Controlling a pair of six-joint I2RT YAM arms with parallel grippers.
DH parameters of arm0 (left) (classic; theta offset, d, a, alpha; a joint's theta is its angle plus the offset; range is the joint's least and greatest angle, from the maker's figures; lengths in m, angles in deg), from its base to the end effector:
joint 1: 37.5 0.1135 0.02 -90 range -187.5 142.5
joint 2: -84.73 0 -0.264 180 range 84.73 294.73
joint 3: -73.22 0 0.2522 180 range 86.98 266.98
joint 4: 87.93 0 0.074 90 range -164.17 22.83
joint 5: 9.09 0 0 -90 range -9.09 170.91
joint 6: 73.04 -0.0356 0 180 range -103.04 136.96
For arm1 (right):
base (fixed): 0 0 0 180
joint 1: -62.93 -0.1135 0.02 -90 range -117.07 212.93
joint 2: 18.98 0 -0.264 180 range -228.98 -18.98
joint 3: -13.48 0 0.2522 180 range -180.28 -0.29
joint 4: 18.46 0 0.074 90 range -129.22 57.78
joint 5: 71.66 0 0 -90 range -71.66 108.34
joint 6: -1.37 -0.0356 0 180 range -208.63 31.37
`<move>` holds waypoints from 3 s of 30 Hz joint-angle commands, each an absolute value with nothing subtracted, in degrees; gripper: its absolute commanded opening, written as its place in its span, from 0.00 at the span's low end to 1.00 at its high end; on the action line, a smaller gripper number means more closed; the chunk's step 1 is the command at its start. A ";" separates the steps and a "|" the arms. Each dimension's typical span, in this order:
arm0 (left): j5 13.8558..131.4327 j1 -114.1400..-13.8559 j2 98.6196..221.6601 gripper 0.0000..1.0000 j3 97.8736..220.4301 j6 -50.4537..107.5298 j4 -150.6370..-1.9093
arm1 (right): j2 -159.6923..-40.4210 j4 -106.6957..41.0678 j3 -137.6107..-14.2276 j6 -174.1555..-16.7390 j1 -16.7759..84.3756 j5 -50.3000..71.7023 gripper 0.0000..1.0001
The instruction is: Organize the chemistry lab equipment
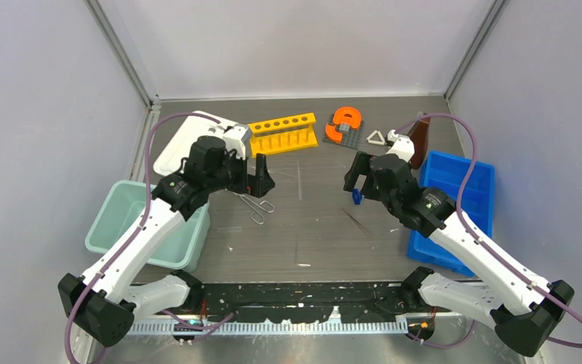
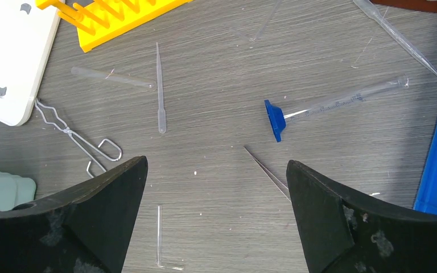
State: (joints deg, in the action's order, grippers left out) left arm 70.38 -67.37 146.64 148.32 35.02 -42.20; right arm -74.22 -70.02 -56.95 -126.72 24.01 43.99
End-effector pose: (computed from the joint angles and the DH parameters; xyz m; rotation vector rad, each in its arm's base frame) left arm 0.1989 -0.1217 0.3453 0.3375 2.1810 -0.6764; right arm 0.1640 0.1126 0.3336 0.2302 2.1365 0.2915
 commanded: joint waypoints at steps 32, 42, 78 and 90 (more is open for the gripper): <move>75.41 -67.29 133.20 1.00 141.49 32.93 -39.48 | -89.18 -63.73 -54.62 -116.21 24.21 53.62 0.43; 78.15 -67.29 132.20 1.00 140.92 32.43 -38.16 | -100.01 -58.37 -56.04 -114.38 28.29 48.57 0.41; 78.62 -67.29 132.54 1.00 140.86 32.25 -37.99 | -107.48 -55.95 -55.21 -111.66 32.02 45.28 0.12; 78.80 -67.29 132.63 1.00 140.94 32.25 -37.78 | -99.94 -59.34 -58.96 -114.22 31.99 42.61 0.01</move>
